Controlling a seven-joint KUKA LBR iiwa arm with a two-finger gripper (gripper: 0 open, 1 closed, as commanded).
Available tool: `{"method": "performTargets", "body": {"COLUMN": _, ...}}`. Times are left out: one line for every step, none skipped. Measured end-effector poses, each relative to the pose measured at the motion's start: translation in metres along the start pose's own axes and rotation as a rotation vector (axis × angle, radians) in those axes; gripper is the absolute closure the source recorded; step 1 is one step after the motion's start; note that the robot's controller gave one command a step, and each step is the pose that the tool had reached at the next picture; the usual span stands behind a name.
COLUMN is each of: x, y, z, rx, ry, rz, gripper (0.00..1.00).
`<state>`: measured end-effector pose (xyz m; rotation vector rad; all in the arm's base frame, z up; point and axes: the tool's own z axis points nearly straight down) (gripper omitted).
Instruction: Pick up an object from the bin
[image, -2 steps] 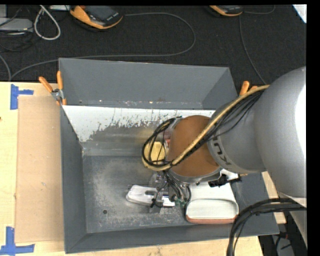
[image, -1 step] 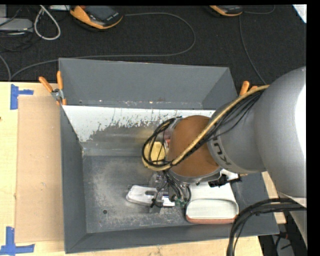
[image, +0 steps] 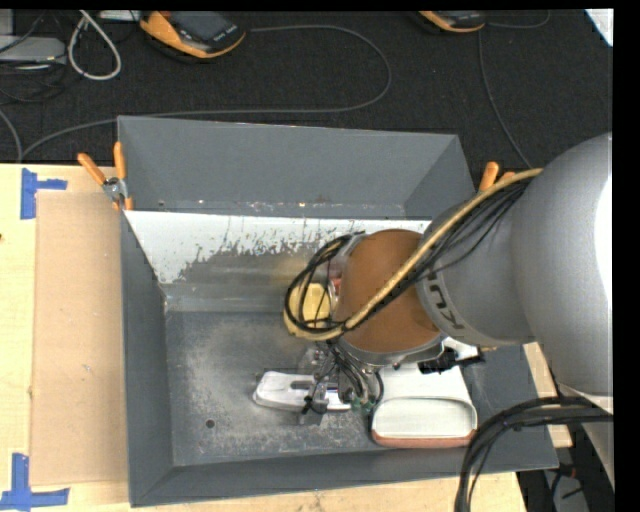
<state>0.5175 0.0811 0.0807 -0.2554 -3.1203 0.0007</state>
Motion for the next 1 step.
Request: {"method": "performTargets", "body": {"x": 0.0042, "y": -0.0013, "z": -0.0214, "rx": 0.005, "ry": 0.015, "rz": 0.0, "gripper": 1.0}}
